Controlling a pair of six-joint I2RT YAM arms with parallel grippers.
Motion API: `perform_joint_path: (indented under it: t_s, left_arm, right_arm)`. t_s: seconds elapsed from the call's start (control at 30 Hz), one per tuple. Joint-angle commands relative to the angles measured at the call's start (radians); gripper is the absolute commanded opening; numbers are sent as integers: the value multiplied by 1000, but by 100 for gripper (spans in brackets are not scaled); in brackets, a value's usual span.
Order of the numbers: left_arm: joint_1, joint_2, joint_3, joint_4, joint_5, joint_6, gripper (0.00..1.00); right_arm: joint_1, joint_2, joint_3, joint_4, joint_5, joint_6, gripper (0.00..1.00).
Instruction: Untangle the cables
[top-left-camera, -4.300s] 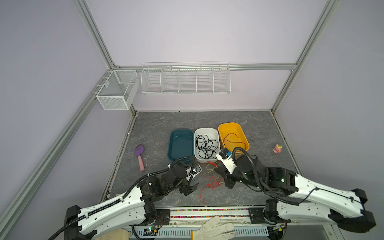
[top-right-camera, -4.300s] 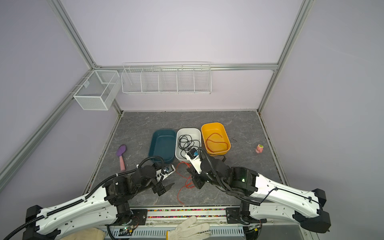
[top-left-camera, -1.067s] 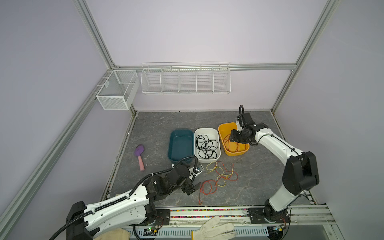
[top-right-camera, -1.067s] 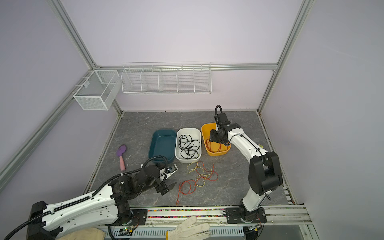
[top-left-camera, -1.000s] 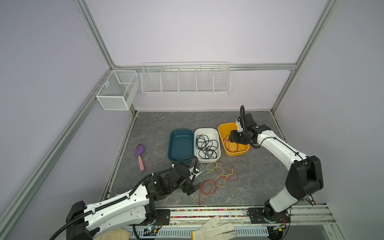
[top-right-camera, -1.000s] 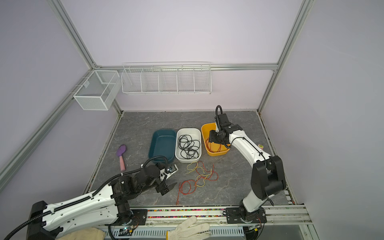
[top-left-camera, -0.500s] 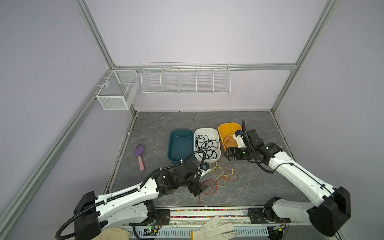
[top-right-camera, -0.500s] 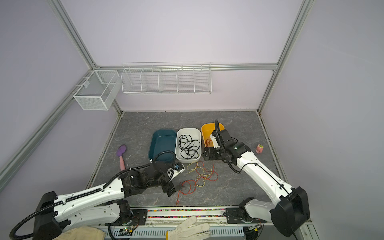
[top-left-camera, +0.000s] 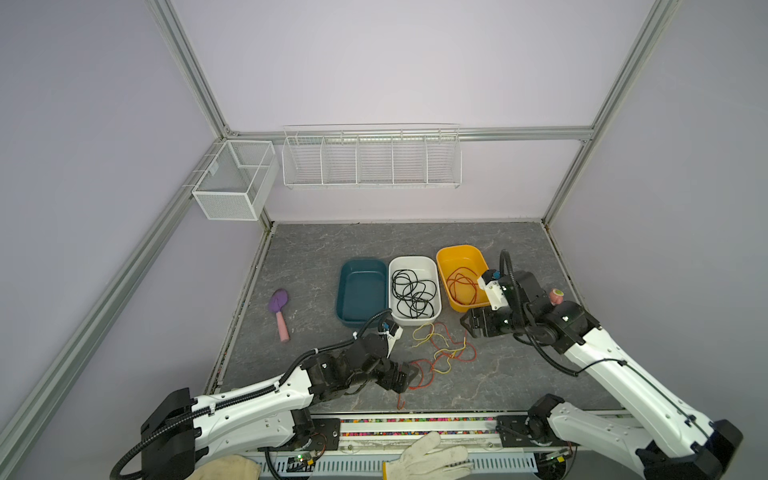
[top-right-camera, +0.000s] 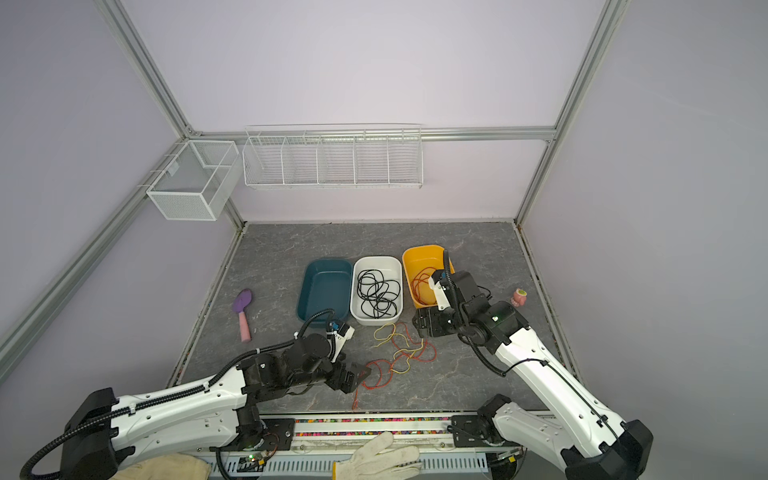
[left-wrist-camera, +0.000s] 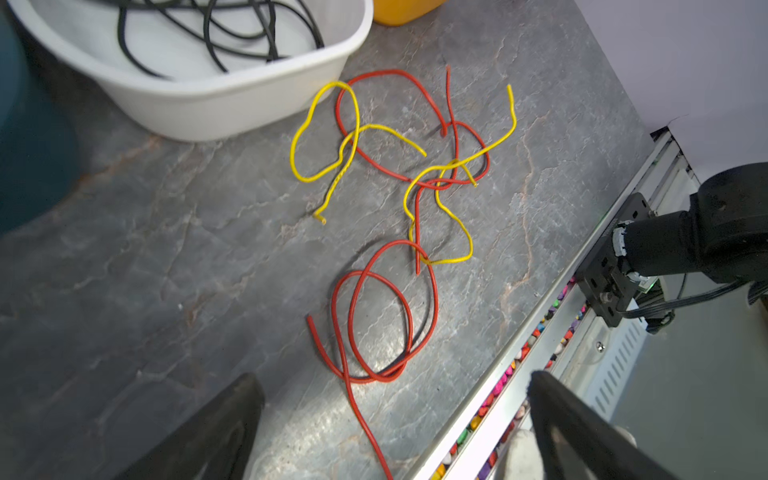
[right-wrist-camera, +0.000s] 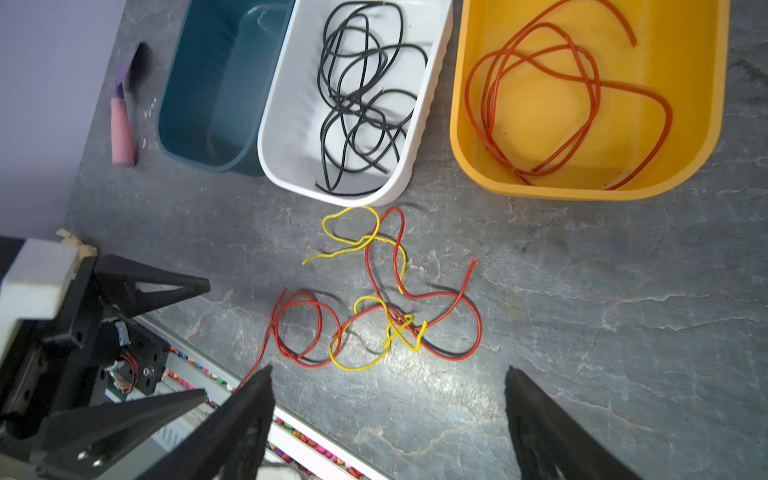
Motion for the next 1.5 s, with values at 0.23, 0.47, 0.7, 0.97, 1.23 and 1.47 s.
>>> perform_joint_path:
  t_s: [0.23,0.47,0.7,0.97,1.23,1.47]
  left_arm:
    - [-160,-7,-77,-6,-64,-273,93]
    - [-304,46,-45,-48,-147,-336,91]
    - [-333,156,-7,-71,-163,-325,87]
    - [-331,179,29,-70,-221,-285,77]
    - [-331,196,16,-42,-220,-287,57]
    - [-331,229,12,-26,-212,-288,42]
  right_arm:
    - [108,-29,17,-122,146,-40,88]
    - [127,-21,10,-114,177,-40,88]
    - [133,-28,8,-112,185,-41,88]
    - [144,-26,2,-110,190,-41,88]
    - [155,-18,3,-111,196,-40,88]
    - [160,-10,3,-112,201,-40,88]
